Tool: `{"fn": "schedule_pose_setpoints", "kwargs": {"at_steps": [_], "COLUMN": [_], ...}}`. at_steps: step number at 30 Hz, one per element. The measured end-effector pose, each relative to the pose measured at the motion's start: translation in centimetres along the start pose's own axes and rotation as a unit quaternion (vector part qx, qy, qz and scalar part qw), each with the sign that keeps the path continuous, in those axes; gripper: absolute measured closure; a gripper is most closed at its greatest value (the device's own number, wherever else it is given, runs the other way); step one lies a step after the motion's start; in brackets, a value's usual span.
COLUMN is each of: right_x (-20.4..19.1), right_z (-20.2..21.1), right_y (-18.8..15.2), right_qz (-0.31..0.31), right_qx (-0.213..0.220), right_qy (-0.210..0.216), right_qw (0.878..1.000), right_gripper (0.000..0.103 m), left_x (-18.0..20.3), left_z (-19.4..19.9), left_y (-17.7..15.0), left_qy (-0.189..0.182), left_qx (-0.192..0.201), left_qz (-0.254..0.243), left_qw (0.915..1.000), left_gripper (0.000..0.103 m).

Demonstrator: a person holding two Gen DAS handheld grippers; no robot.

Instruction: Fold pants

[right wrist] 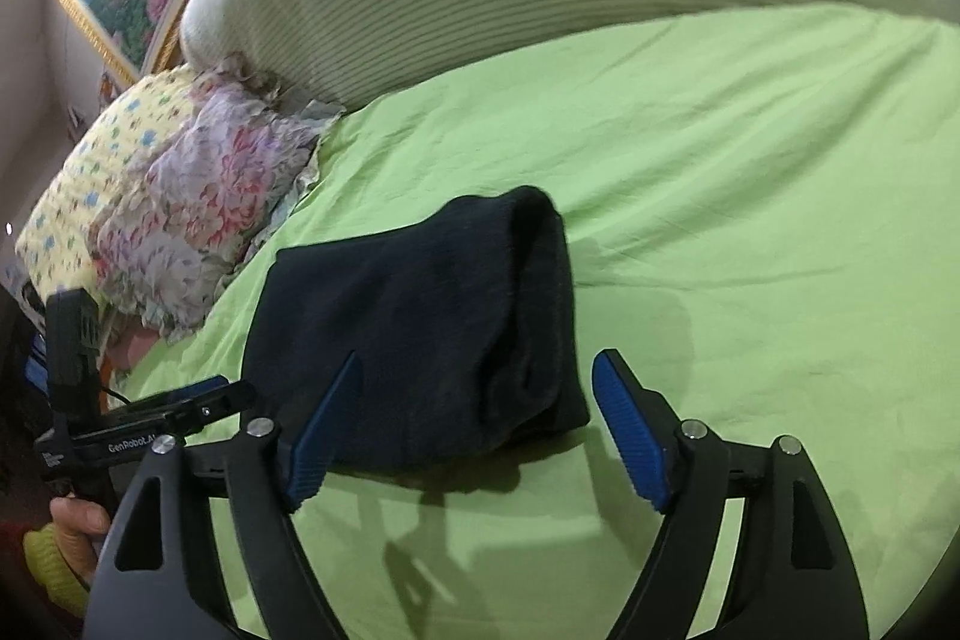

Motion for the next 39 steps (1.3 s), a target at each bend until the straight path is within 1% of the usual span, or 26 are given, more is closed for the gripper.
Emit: {"fn": "schedule_pose_setpoints", "kwargs": {"at_steps": [2,6,8,11,14,18,22,26,29,31,34,39], "right_x": [-0.7,-2.1,-2.6,-2.9,-3.2,-3.5,-3.6,-3.7,-4.0,-4.2,-4.3,-3.7], "right_z": [0.6,1.7,2.0,2.4,2.7,3.0,3.2,3.3,3.2,3.0,2.4,1.6], "right_y": [-0.4,-1.3,-1.9,-2.8,-3.5,-4.0,-4.2,-4.4,-4.6,-4.8,-5.1,-5.1], "right_qz": [0.018,0.061,0.082,0.102,0.113,0.133,0.143,0.147,0.158,0.165,0.164,0.155], "right_qx": [0.008,0.037,0.048,0.053,0.059,0.073,0.086,0.095,0.105,0.104,0.097,0.096], "right_qy": [-0.007,-0.030,-0.041,-0.053,-0.061,-0.080,-0.089,-0.086,-0.089,-0.091,-0.083,-0.089], "right_qw": [1.000,0.997,0.995,0.992,0.990,0.985,0.982,0.981,0.978,0.977,0.978,0.979], "right_gripper": [0.022,0.018,0.016,0.015,0.015,0.014,0.013,0.013,0.012,0.011,0.011,0.011], "left_x": [0.1,0.4,0.6,1.1,1.1,1.0,1.1,1.3,1.5,1.5,1.6,1.7], "left_z": [0.4,2.1,2.7,3.1,3.7,4.1,4.6,4.8,4.7,4.4,4.2,3.5], "left_y": [-0.3,-0.9,-1.2,-1.5,-1.9,-2.2,-2.5,-2.7,-3.0,-3.1,-3.2,-3.6], "left_qy": [0.003,0.017,0.023,0.021,0.029,0.037,0.040,0.036,0.039,0.039,0.041,0.042], "left_qx": [0.008,0.040,0.047,0.048,0.057,0.070,0.085,0.094,0.100,0.099,0.099,0.096], "left_qz": [0.000,-0.008,-0.013,-0.027,-0.038,-0.047,-0.048,-0.046,-0.046,-0.047,-0.046,-0.045], "left_qw": [1.0000,0.9990,0.9985,0.9983,0.9973,0.9958,0.9944,0.9938,0.9932,0.9932,0.9932,0.9934], "left_gripper": [0.021,0.021,0.021,0.020,0.015,0.013,0.012,0.012,0.012,0.011,0.011,0.011]}}
Point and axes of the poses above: each gripper's, at about its wrist camera, not at the fingertips, and z roughly against the way its jaws point, x to its right, y to its top, the point moved 10 cm from there along -z, roughly the way its jaws point, and after that the axes turned 11 degrees about -y, right-handed, at the moved point
